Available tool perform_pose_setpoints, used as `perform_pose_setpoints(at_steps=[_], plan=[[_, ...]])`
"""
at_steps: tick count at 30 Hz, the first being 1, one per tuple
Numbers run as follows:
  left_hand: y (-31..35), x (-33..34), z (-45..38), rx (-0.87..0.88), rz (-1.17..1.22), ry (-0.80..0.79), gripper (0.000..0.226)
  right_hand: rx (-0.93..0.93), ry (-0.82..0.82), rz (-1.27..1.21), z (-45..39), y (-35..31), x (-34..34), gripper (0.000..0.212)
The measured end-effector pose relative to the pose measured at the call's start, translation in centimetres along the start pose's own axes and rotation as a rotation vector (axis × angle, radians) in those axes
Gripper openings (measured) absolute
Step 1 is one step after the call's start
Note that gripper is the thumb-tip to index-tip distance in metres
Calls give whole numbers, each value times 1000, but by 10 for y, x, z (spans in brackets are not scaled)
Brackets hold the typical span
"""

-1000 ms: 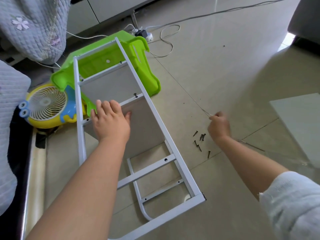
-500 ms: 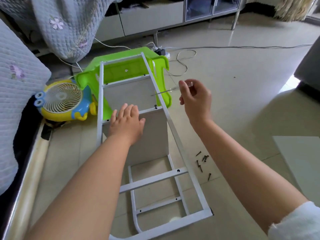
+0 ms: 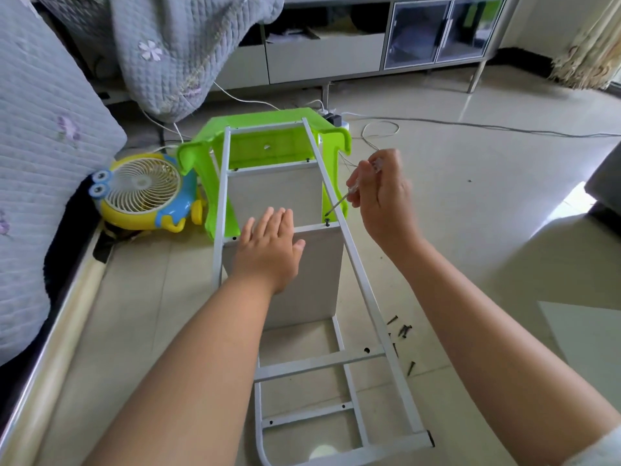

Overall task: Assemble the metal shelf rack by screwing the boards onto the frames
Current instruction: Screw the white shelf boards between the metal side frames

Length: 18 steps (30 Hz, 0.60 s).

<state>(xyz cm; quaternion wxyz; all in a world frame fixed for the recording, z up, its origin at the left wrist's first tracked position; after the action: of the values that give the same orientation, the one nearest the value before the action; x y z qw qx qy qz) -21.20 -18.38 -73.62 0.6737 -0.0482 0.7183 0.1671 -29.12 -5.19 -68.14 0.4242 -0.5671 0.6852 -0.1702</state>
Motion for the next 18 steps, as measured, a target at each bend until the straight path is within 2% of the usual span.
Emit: perform_pose_setpoints(at_steps=[5,8,12,18], plan=[[1,2,2,-9,-23,45,58,-36,4,49,4,2,2,11],[2,2,2,-6,-32,35,58,-22,-22,35,0,4,0,17],[2,1,1,6,-26,23,57,-23,-116,84,-6,2,-2,15],[0,3,2,38,-32,45,60,-189,-344,308,-20,-17,-4,22]])
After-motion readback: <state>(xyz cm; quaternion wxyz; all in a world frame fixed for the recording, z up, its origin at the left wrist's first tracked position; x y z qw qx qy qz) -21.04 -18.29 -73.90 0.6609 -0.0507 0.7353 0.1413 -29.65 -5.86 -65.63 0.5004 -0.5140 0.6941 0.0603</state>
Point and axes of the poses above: each hand's wrist, its own z-axis away from the middle knuckle, its own x-axis out of the palm, y = z × x, the point moved 2 cm from there along -z, towards the middle knuckle, and after that the axes turned 8 degrees about z, right-handed, at the moved point
